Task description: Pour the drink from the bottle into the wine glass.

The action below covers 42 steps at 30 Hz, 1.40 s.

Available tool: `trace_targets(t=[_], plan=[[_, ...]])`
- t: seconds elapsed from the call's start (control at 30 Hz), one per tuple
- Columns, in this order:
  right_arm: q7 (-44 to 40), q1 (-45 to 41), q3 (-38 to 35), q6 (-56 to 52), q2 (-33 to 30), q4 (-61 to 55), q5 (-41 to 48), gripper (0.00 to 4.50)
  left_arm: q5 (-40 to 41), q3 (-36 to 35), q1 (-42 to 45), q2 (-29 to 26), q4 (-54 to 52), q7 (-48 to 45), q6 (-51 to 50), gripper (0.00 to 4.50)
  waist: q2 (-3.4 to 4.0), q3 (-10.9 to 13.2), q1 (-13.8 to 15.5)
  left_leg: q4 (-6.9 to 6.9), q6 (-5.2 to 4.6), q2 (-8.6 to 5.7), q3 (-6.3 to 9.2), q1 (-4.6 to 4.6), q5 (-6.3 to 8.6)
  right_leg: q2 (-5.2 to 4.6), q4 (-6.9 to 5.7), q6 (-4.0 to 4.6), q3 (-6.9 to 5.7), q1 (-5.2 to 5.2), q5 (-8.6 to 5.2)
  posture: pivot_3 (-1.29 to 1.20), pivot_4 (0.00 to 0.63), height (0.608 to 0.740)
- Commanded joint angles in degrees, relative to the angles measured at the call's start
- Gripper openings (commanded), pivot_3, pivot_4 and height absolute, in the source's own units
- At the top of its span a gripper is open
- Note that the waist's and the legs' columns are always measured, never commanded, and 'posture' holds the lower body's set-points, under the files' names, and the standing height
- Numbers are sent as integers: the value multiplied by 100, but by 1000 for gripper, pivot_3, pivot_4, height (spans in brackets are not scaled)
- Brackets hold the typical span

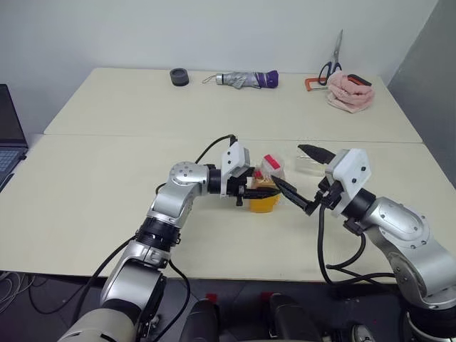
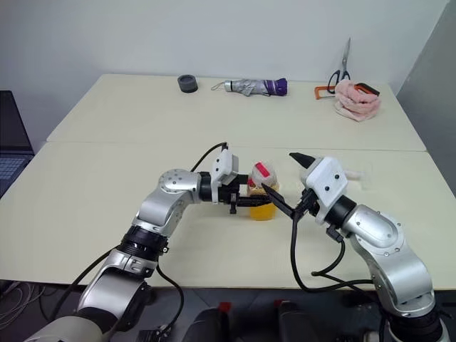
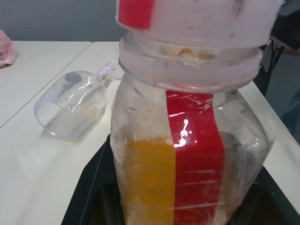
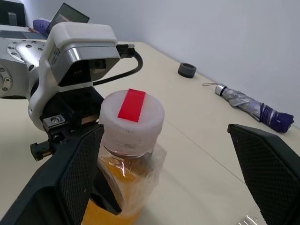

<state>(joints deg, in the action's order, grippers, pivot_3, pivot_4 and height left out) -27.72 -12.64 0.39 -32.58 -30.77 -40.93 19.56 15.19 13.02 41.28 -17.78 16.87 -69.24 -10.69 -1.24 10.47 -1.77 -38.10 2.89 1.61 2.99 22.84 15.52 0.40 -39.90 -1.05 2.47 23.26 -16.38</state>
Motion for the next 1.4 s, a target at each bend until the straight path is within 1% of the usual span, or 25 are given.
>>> trace_targets(t=[0.03,0.4,0.53,0.63,0.83,1.0,1.13,1.4], plan=[[-6,25,-319,-77,-87,-195,144,4500,87,-92,91,25,-165,-57,166,1891,0,0,1,0,0,0,0,0,0,0,0,0,0,0,0,0,150,740],[-210,201,-505,-252,-385,-336,417,4500,87,-95,107,25,-143,-80,171,1891,0,0,1,0,0,-1,0,0,0,0,0,0,0,0,0,0,150,740],[-331,258,-580,-411,-485,-508,737,4500,90,-98,103,16,-146,-95,170,1891,0,0,-1,0,0,0,0,0,0,0,0,0,0,0,0,0,150,740],[-245,50,-492,-552,-414,-643,968,4500,88,-95,110,20,-141,-99,170,1891,0,0,-2,0,0,0,0,0,0,1,0,0,0,0,0,0,150,740],[87,-424,67,-338,-235,-380,440,4500,74,-87,134,46,-108,-98,197,1891,0,0,-3,-1,0,0,1,-1,0,1,-1,0,-1,-1,0,0,150,740],[115,-591,314,-185,-131,-219,154,4500,73,-84,140,61,-100,-85,210,1891,0,0,2,-1,0,-1,0,0,0,0,0,0,0,-1,0,0,150,740],[99,-628,405,-89,-81,-142,8,4500,75,-85,139,70,-104,-73,205,1891,0,0,0,-1,0,0,0,0,0,0,0,0,0,-1,0,0,150,740],[103,-600,360,-73,52,-102,-72,4500,84,-76,102,63,-144,-56,193,1891,0,0,0,-1,0,0,1,0,0,0,0,0,-1,-1,0,0,150,740]])
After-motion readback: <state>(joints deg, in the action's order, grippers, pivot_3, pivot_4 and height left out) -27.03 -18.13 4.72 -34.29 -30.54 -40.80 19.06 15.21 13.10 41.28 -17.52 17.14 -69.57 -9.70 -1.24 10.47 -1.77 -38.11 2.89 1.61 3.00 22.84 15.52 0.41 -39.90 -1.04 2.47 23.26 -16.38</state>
